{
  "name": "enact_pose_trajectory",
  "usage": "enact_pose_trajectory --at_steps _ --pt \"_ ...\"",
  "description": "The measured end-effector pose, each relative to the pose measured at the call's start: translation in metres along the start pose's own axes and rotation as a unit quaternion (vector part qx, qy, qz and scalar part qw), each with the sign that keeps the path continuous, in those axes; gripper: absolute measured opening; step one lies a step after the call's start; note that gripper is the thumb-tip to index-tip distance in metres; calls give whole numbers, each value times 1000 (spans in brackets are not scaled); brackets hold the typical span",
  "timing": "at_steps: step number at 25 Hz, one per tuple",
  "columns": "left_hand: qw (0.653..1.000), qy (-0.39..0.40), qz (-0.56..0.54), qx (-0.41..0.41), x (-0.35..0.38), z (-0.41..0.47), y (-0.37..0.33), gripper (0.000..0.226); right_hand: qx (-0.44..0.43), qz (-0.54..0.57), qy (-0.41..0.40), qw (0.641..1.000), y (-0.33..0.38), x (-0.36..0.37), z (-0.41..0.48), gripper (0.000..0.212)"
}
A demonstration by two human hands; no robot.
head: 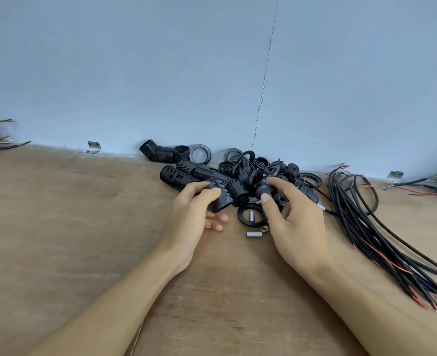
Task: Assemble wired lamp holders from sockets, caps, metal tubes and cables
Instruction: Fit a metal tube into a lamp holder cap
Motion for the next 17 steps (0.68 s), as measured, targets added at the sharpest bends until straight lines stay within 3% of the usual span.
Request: enact_pose_trajectory --at_steps 2,4,6,9,14,17 --pt "985 -21 145 88 -4 0 -3 32 -12 5 2 1000 4 -1 -3 32" --pt "939 -24 300 167 0 -6 -5 39 -11 25 2 1000 6 -3 -4 29" --pt "905 -19 373 206 5 -8 -1 41 -6 50 3 999 7 -5 -4 28" --pt "882 -41 396 253 4 -3 -2 43 -13 53 19 998 11 -6 -7 24" --pt "872 -71 388 290 -1 -5 -10 51 -27 54 31 998 8 -13 -12 23" --pt "841 -60 365 396 11 -26 -28 32 4 90 13 996 5 -19 -12 28"
Point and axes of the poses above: each hand's wrist, its own z-axis towards the middle knuckle, its own x-axis out of the palm, y = z × x, the point moved 6 cm from there along z, towards the middle knuckle, and after that the axes turned 8 degrees about -y, right-handed, at the moved point
